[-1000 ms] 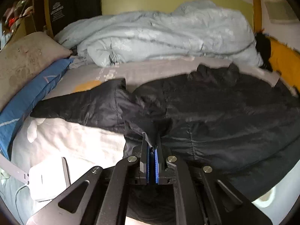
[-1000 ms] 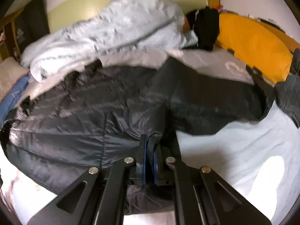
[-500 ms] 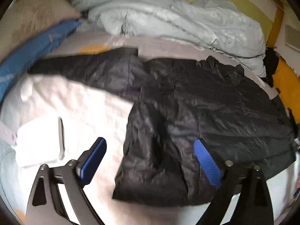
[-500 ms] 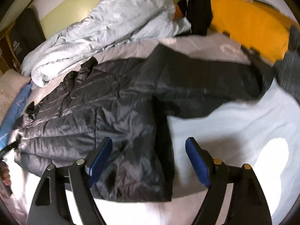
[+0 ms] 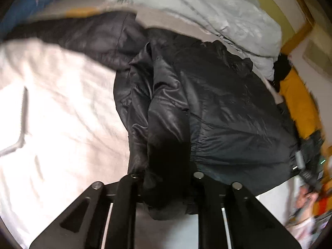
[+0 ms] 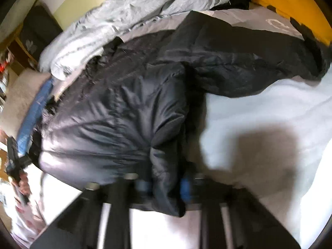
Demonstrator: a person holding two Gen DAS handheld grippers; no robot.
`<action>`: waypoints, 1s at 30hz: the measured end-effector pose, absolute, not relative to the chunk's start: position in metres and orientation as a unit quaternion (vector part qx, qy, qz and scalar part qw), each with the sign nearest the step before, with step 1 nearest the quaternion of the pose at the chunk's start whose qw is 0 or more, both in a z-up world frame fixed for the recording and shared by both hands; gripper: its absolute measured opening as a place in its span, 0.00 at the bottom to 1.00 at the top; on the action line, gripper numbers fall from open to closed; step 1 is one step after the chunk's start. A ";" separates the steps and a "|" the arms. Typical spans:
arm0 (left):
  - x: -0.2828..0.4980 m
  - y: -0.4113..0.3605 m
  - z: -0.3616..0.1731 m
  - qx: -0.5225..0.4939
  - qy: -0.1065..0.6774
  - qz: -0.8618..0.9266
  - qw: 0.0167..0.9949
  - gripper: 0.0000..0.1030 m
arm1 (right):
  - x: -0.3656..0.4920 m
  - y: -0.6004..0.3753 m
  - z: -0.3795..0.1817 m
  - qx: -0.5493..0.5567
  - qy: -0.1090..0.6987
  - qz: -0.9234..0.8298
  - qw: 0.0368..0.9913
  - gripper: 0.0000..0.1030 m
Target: Fold large clothes
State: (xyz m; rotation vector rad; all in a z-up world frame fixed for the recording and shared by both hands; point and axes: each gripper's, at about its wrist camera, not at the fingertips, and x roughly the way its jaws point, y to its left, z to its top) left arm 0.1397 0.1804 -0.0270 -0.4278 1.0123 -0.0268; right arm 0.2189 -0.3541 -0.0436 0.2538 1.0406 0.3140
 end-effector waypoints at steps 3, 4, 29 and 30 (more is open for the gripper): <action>0.122 0.165 -0.010 -0.158 0.481 0.007 0.862 0.11 | 0.201 -0.350 -0.026 0.094 0.467 0.136 0.869 0.08; 0.117 0.162 -0.007 -0.154 0.484 0.010 0.862 0.11 | 0.192 -0.350 -0.019 0.089 0.464 0.132 0.871 0.08; 0.040 0.128 0.080 -0.020 0.337 0.051 0.940 0.43 | 0.117 -0.351 0.047 0.021 0.345 0.078 0.935 0.48; 0.038 0.128 0.082 -0.022 0.329 0.046 0.943 0.45 | 0.116 -0.350 0.048 0.019 0.341 0.080 0.937 0.49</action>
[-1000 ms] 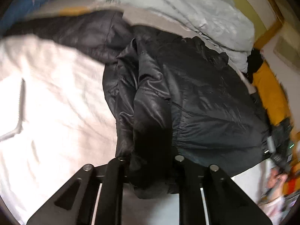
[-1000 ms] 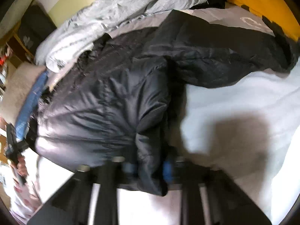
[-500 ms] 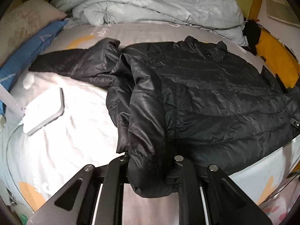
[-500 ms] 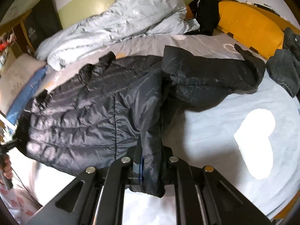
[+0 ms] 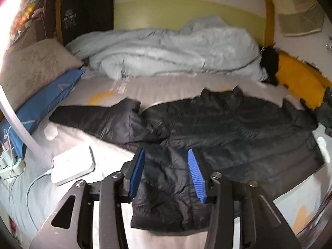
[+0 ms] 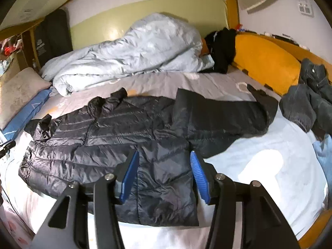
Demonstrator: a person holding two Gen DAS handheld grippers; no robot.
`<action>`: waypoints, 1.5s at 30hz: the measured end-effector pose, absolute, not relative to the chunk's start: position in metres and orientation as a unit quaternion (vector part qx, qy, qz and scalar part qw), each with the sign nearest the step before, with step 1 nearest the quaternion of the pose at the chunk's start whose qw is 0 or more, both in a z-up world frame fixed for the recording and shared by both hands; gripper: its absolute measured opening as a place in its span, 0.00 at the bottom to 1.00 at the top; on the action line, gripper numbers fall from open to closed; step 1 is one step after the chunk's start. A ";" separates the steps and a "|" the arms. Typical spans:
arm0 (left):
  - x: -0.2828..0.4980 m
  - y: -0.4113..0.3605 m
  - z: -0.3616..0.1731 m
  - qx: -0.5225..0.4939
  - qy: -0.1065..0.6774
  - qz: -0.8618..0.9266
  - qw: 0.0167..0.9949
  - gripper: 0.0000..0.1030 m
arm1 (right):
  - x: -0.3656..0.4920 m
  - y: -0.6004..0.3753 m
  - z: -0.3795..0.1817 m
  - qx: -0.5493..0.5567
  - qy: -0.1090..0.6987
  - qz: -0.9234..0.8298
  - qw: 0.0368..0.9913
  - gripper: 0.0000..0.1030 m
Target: Fold large clothes
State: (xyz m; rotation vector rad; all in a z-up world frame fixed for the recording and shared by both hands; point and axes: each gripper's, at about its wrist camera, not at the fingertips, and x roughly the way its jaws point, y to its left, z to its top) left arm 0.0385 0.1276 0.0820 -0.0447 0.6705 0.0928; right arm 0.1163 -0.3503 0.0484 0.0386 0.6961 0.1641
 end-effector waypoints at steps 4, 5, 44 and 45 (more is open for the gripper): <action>0.041 0.120 0.081 -0.012 0.309 0.043 0.950 0.59 | 0.116 -0.353 0.053 0.022 0.327 0.076 0.942 0.52; 0.042 0.118 0.080 -0.004 0.303 0.046 0.952 0.60 | 0.116 -0.355 0.055 0.027 0.325 0.075 0.942 0.52; 0.126 0.073 0.018 0.055 0.345 0.029 0.937 1.00 | 0.266 -0.535 -0.039 0.272 0.442 -0.139 0.844 0.22; 0.125 0.072 0.018 0.057 0.345 0.028 0.937 1.00 | 0.267 -0.533 -0.038 0.258 0.435 -0.150 0.849 0.12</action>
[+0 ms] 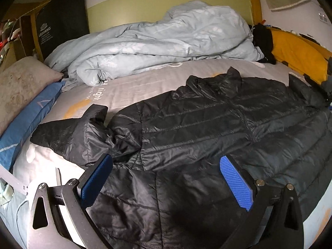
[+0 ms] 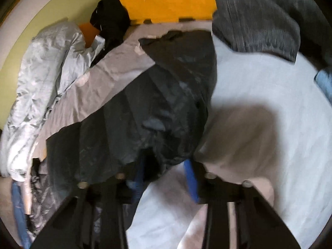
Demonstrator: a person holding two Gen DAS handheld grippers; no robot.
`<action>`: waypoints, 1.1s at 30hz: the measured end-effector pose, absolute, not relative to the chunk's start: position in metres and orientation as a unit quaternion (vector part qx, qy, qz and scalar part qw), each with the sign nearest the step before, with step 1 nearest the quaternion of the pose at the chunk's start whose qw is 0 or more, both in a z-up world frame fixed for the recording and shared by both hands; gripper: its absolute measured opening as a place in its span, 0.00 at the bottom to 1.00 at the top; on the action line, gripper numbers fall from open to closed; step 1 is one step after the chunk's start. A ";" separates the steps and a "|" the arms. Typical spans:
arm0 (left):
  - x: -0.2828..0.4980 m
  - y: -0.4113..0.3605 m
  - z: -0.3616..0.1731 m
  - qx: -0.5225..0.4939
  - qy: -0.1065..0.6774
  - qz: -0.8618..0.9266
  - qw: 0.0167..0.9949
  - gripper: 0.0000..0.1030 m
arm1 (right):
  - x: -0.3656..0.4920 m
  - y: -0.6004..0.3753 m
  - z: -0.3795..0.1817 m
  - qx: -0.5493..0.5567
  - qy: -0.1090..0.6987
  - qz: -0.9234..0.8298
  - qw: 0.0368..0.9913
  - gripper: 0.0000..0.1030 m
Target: Fold large clothes
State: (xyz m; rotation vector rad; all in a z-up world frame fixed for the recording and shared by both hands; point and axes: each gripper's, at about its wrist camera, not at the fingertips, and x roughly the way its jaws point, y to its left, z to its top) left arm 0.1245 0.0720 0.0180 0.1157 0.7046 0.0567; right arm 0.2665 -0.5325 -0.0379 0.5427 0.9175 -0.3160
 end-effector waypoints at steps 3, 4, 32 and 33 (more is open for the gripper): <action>0.120 0.069 0.020 0.062 0.341 0.026 0.938 1.00 | 0.265 -0.525 -0.031 0.245 0.417 -0.146 0.863 0.03; 0.118 0.069 0.023 0.061 0.339 0.026 0.939 1.00 | 0.263 -0.521 -0.024 0.233 0.406 -0.145 0.872 0.03; 0.096 0.080 0.054 0.028 0.302 0.043 0.952 1.00 | 0.187 -0.233 -0.011 -0.002 0.415 0.228 0.881 0.05; 0.097 0.080 0.053 0.027 0.303 0.043 0.952 1.00 | 0.187 -0.230 -0.017 -0.005 0.425 0.231 0.875 0.05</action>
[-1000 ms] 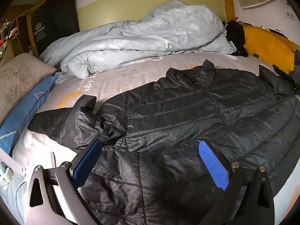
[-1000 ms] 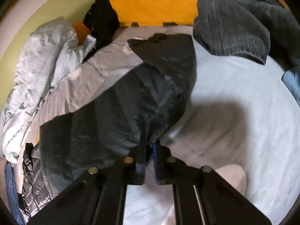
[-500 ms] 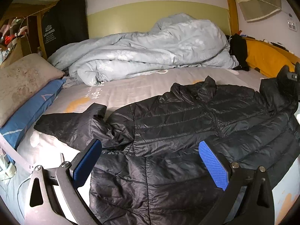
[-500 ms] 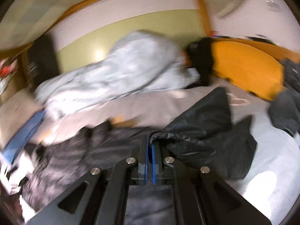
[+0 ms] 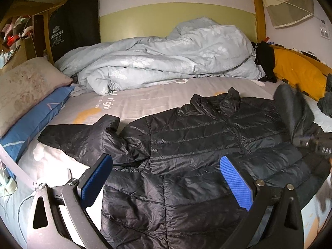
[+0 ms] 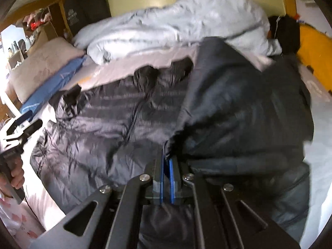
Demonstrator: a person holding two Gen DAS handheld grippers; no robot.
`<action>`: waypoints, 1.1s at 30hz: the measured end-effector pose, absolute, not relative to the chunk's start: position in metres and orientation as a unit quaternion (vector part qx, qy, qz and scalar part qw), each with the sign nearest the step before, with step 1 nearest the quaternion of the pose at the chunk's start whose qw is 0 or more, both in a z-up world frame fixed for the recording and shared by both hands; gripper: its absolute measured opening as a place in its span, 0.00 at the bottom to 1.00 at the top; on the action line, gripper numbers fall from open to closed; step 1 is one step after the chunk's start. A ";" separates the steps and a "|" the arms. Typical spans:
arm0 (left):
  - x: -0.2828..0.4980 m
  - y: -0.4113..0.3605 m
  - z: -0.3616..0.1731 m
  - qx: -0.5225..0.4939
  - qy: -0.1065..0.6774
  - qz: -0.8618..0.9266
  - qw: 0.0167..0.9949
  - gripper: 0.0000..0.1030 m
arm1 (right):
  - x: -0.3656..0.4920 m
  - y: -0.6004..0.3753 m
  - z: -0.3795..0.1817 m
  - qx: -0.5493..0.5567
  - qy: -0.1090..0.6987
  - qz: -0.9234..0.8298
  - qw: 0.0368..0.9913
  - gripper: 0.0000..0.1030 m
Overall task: Fold large clothes
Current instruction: 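Carry the sleeve across the coat body and open the right tool, then grasp the folded sleeve again with the right tool and lift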
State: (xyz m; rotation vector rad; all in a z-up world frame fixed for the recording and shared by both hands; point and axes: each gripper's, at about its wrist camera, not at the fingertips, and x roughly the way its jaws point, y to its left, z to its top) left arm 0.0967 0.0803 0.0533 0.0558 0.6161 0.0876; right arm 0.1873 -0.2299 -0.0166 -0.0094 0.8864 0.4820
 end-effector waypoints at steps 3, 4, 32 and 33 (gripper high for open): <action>0.098 0.080 0.051 0.026 0.306 0.044 0.951 1.00 | 0.183 -0.222 -0.023 -0.027 0.429 0.228 0.874 0.05; 0.098 0.081 0.051 0.027 0.307 0.044 0.950 1.00 | 0.182 -0.220 -0.023 -0.035 0.429 0.226 0.874 0.06; 0.101 0.077 0.039 0.027 0.323 0.033 0.945 1.00 | 0.239 -0.331 -0.010 0.176 0.391 0.102 0.898 0.90; 0.101 0.077 0.039 0.026 0.323 0.033 0.945 1.00 | 0.239 -0.328 -0.009 0.165 0.386 0.108 0.901 0.88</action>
